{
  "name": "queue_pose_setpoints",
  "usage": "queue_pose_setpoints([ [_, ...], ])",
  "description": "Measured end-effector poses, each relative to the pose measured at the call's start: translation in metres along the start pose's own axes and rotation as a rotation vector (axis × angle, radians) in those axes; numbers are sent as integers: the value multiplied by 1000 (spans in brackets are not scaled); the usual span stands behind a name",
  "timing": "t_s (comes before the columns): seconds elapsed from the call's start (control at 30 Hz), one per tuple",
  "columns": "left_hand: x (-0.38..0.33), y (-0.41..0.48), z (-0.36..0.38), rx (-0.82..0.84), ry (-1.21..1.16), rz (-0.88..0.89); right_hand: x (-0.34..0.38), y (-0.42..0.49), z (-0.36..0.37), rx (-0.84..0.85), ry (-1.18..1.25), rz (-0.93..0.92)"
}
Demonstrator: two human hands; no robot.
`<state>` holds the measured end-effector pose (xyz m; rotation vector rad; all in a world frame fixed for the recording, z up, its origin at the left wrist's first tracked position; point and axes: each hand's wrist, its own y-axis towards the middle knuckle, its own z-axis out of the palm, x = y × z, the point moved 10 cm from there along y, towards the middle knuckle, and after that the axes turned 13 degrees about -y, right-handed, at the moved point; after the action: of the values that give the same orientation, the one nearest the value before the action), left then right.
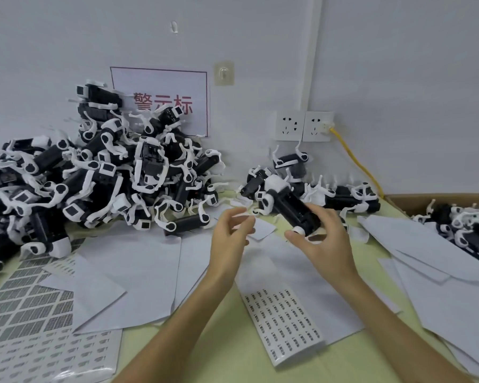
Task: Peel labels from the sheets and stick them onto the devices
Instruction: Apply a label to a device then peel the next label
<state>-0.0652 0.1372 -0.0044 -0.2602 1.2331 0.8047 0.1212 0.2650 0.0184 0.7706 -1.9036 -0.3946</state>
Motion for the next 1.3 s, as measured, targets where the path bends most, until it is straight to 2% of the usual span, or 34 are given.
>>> queue_pose_setpoints([
  [0.1, -2, 2, 0, 18, 67, 30, 13, -2, 2, 3, -127, -154],
  [0.23, -13, 4, 6, 104, 263, 146, 25, -8, 8, 66, -139, -264],
  [0.4, -37, -5, 29, 283, 799, 514, 46, -19, 18, 157, -168, -456],
  [0.47, -30, -7, 35, 351, 1005, 582, 52, -23, 22, 174, -197, -516],
  [0.53, -29, -3, 30, 301, 1051, 580, 59, -27, 26, 169, -221, -553],
  [0.6, -35, 2, 17, 181, 930, 522, 60, -24, 23, 119, -180, -503],
  [0.7, -35, 11, -18, -50, 471, 302, 37, -13, 18, 66, -113, -278],
  [0.77, -22, 17, -37, -154, 106, 98, 19, -11, 22, 133, -154, -157],
  [0.87, -6, 18, -52, -250, -165, -125, -3, -13, 36, 303, -178, -33],
  [0.97, 8, 16, -53, -274, -229, -256, -10, -21, 54, 459, -162, 44],
  [1.1, 20, 11, -44, -239, -214, -354, -5, -35, 74, 630, -118, 41],
  [1.2, 23, 8, -41, -212, -209, -390, 1, -36, 75, 625, -8, 30],
  [1.3, 21, 9, -41, -204, -182, -386, 3, -29, 65, 513, 152, 66],
])
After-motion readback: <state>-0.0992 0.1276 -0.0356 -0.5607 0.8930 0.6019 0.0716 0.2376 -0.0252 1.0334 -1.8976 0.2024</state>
